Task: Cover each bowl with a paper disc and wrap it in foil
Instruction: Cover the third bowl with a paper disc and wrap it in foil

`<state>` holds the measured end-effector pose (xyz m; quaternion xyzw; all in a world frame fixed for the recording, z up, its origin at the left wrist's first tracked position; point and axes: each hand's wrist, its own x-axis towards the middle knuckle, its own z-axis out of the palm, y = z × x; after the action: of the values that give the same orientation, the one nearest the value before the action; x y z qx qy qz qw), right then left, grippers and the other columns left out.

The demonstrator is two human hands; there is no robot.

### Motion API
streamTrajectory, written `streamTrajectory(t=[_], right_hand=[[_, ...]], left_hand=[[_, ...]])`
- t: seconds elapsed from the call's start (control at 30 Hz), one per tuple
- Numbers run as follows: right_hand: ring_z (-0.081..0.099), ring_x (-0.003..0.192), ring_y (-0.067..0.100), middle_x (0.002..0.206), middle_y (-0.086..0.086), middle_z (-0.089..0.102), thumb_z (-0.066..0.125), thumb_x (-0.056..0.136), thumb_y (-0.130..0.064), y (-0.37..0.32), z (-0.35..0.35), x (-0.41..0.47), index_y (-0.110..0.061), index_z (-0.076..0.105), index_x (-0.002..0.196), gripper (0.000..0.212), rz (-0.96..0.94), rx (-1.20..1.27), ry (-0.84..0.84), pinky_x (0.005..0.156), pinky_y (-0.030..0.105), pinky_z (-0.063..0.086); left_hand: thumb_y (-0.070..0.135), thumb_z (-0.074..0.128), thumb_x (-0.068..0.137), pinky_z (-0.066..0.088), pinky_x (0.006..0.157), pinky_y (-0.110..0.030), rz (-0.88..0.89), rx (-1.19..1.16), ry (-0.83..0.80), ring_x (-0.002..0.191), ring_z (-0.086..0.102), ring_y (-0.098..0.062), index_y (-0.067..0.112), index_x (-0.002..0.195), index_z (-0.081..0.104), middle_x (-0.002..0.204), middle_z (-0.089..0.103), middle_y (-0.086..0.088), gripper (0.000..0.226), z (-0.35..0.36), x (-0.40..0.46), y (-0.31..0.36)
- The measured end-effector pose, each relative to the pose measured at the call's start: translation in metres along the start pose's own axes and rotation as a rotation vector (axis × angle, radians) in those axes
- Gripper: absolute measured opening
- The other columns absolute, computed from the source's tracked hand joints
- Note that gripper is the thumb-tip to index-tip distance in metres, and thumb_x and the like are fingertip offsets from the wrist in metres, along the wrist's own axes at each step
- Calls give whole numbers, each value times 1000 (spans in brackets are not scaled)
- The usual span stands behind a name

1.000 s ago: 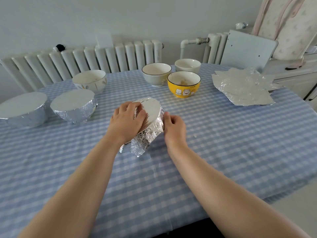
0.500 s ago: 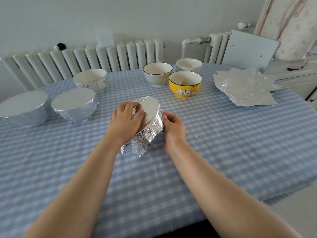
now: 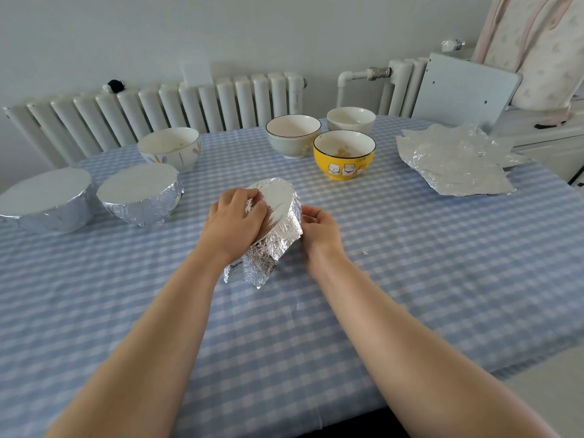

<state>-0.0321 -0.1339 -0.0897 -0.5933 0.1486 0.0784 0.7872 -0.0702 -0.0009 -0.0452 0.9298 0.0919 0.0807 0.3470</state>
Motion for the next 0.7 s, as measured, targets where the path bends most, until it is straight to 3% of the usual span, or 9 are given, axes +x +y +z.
streamTrajectory(t=[0.17,0.27,0.33,0.4,0.43,0.5,0.57,0.63,0.7], right_hand=[[65,82,25,104,18,72,60,81,10,-4,0,-1,-15,64,89,26,-6,-71,-17,80,43,57],[62,70,18,89,9,68,46,82,16,-9,-7,-5,-13,60,90,33,-35,-117,-4,60,24,55],[61,63,15,82,7,64,33,87,12,-16,-12,-9,-10,56,95,33,-36,-36,22,51,21,51],[63,60,16,80,9,64,35,99,-6,-21,-17,-10,-6,54,103,20,-48,21,5,52,24,52],[65,60,16,80,9,67,37,104,-23,-23,-19,-10,-4,57,104,28,-57,-10,-23,54,26,54],[68,68,18,81,8,71,38,97,-62,-25,-18,-10,4,64,98,71,-95,-159,-82,67,34,60],[62,68,19,73,6,63,39,78,-84,-25,-16,-13,6,62,80,92,-152,-306,-98,78,41,57],[48,60,18,62,3,48,47,75,-83,-25,-15,-16,-12,47,61,72,-205,-356,-90,62,35,49],[36,52,14,54,-1,36,55,86,-67,-24,-14,-17,-22,31,56,59,-227,-337,-74,53,28,33]], left_hand=[[42,44,99,22,112,-36,5,-5,3,139,29,-25,28,140,48,151,36,2,43,0,0,-1],[42,45,98,22,112,-35,15,21,0,138,29,-25,29,140,47,152,34,3,44,0,-1,0],[42,44,99,21,112,-35,17,25,-2,139,28,-24,29,141,45,152,34,3,44,0,-2,0],[43,44,99,21,113,-36,24,27,-3,139,28,-24,29,142,45,152,34,2,45,0,-2,1],[43,44,99,21,113,-37,29,34,-6,140,27,-24,29,142,44,153,33,2,45,0,-3,2],[44,44,99,21,114,-39,38,53,-12,141,26,-25,30,143,43,153,32,2,46,0,-5,3],[45,43,99,21,115,-40,37,62,-13,141,25,-25,30,143,43,153,32,2,47,0,-5,3],[44,43,99,21,115,-39,35,66,-11,141,25,-25,29,143,43,153,32,2,47,1,-5,3],[45,43,99,20,115,-39,37,78,-10,141,26,-26,29,143,43,153,32,1,47,1,-3,2]])
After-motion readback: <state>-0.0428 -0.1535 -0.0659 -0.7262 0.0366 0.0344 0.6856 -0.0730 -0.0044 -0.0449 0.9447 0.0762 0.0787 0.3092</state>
